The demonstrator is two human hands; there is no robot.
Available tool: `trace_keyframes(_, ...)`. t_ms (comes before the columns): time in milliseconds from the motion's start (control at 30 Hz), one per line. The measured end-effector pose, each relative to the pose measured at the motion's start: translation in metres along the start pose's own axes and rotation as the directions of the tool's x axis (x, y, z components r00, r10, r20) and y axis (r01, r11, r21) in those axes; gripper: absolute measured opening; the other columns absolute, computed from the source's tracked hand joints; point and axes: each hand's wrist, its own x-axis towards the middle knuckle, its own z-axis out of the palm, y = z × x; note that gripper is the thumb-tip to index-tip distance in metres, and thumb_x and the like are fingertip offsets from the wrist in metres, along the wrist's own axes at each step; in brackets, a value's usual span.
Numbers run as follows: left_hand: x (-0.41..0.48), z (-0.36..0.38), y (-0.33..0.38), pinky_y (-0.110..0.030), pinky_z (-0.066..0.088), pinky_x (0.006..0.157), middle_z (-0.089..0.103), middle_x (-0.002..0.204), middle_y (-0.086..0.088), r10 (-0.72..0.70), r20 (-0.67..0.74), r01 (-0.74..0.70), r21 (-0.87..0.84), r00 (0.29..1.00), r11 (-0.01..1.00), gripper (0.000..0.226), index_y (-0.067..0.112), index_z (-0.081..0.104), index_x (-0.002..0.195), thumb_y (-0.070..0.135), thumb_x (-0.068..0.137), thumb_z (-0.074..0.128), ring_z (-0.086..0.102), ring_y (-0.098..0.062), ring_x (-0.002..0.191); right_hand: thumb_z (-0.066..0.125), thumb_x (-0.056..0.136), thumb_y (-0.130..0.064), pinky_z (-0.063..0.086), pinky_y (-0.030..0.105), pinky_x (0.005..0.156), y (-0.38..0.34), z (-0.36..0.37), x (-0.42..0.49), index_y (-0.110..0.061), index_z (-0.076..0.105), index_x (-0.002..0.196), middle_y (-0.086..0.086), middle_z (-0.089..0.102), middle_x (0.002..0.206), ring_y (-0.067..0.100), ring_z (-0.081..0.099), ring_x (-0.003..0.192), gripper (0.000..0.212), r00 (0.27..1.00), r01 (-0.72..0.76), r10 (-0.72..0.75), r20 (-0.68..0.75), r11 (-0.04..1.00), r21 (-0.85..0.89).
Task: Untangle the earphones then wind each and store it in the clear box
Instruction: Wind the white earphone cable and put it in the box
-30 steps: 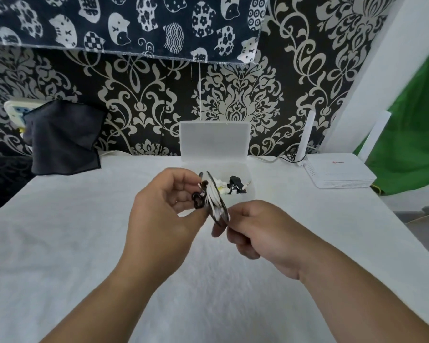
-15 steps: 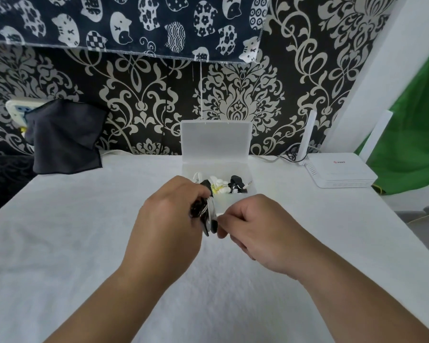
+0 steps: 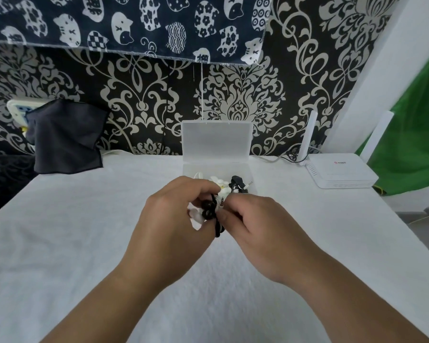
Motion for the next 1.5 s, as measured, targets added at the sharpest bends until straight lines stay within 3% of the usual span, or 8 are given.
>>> trace_keyframes(300, 0.001, -0.003, 0.002, -0.018, 0.055, 0.071, 0.065, 0.089, 0.018, -0.04, 0.029, 0.041, -0.035, 0.999, 0.999, 0.048, 0.03, 0.072, 0.106, 0.0, 0.069, 0.076, 0.065, -0.006, 0.089, 0.042, 0.102, -0.035, 0.034, 0.027, 0.056, 0.001, -0.001, -0.003, -0.037, 0.037, 0.069, -0.01, 0.05, 0.07, 0.015, 0.05, 0.067, 0.034, 0.999, 0.048, -0.047, 0.006, 0.994, -0.102)
trace_keyframes(533, 0.0, 0.0, 0.0, -0.02, 0.056, 0.068, 0.065, 0.092, 0.018, -0.069, 0.087, 0.074, -0.066, 0.994, 0.995, 0.041, 0.028, 0.074, 0.102, 0.0, 0.073, 0.078, 0.064, -0.006, 0.091, 0.05, 0.099, -0.033, 0.031, 0.03, 0.05, 0.005, -0.002, -0.001, -0.024, 0.044, 0.059, -0.008, 0.045, 0.054, 0.013, 0.038, 0.05, 0.042, 0.999, -0.054, 0.054, 0.004, 0.989, 0.134)
trace_keyframes(667, 0.003, 0.0, -0.003, -0.017, 0.055, 0.067, 0.067, 0.089, 0.01, -0.208, 0.082, 0.22, -0.182, 0.975, 0.958, 0.034, 0.03, 0.076, 0.089, -0.001, 0.075, 0.077, 0.065, -0.01, 0.089, 0.054, 0.096, -0.022, 0.034, 0.042, 0.052, 0.006, -0.006, 0.0, -0.009, 0.048, 0.059, 0.008, 0.047, 0.051, 0.028, 0.041, 0.051, 0.039, 0.986, -0.069, 0.106, -0.126, 0.961, 0.268)
trace_keyframes(800, 0.009, -0.002, -0.006, -0.04, 0.06, 0.078, 0.076, 0.082, 0.002, -0.378, 0.205, 0.422, -0.25, 0.903, 0.871, 0.017, 0.026, 0.077, 0.089, 0.011, 0.08, 0.078, 0.072, -0.013, 0.078, 0.054, 0.097, -0.019, 0.045, 0.04, 0.058, 0.005, -0.004, 0.001, 0.001, 0.056, 0.069, 0.013, 0.059, 0.061, 0.02, 0.059, 0.052, 0.035, 0.973, -0.095, 0.157, -0.172, 0.943, 0.32)
trace_keyframes(967, 0.008, -0.011, -0.004, -0.032, 0.054, 0.079, 0.077, 0.08, 0.0, -0.432, 0.407, 0.565, -0.301, 0.805, 0.768, 0.034, 0.031, 0.076, 0.102, 0.02, 0.072, 0.087, 0.073, -0.015, 0.079, 0.048, 0.101, -0.011, 0.058, 0.039, 0.057, 0.002, -0.006, 0.006, 0.001, 0.063, 0.073, 0.006, 0.069, 0.064, 0.025, 0.07, 0.057, 0.034, 0.944, -0.221, 0.329, -0.034, 0.705, 0.674)
trace_keyframes(1233, 0.006, -0.004, -0.007, -0.031, 0.056, 0.075, 0.071, 0.086, 0.012, -0.308, 0.38, 0.436, -0.317, 0.872, 0.842, 0.025, 0.032, 0.076, 0.098, 0.013, 0.082, 0.079, 0.063, -0.01, 0.078, 0.046, 0.103, -0.014, 0.053, 0.031, 0.049, 0.0, -0.01, 0.008, -0.001, 0.062, 0.074, 0.013, 0.066, 0.062, 0.025, 0.063, 0.049, 0.035, 0.871, -0.307, 0.478, 0.111, 0.355, 0.883)
trace_keyframes(1333, 0.005, 0.0, -0.005, -0.041, 0.056, 0.094, 0.074, 0.104, -0.001, -0.302, 0.438, 0.491, -0.425, 0.847, 0.76, 0.024, 0.026, 0.073, 0.106, 0.021, 0.084, 0.079, 0.07, -0.022, 0.097, 0.045, 0.103, -0.015, 0.052, 0.029, 0.047, 0.001, -0.011, 0.009, -0.002, 0.063, 0.076, 0.015, 0.068, 0.065, 0.023, 0.063, 0.049, 0.035, 0.87, -0.297, 0.476, 0.128, 0.3, 0.907)
trace_keyframes(1500, 0.002, 0.004, -0.003, -0.032, 0.059, 0.082, 0.074, 0.104, -0.002, -0.281, 0.457, 0.522, -0.578, 0.844, 0.627, 0.036, 0.012, 0.068, 0.112, 0.022, 0.078, 0.073, 0.072, -0.02, 0.084, 0.043, 0.104, -0.015, 0.054, 0.029, 0.051, -0.001, -0.011, 0.008, -0.004, 0.068, 0.078, 0.015, 0.072, 0.072, 0.023, 0.067, 0.055, 0.038, 0.893, -0.295, 0.429, 0.136, 0.329, 0.897)
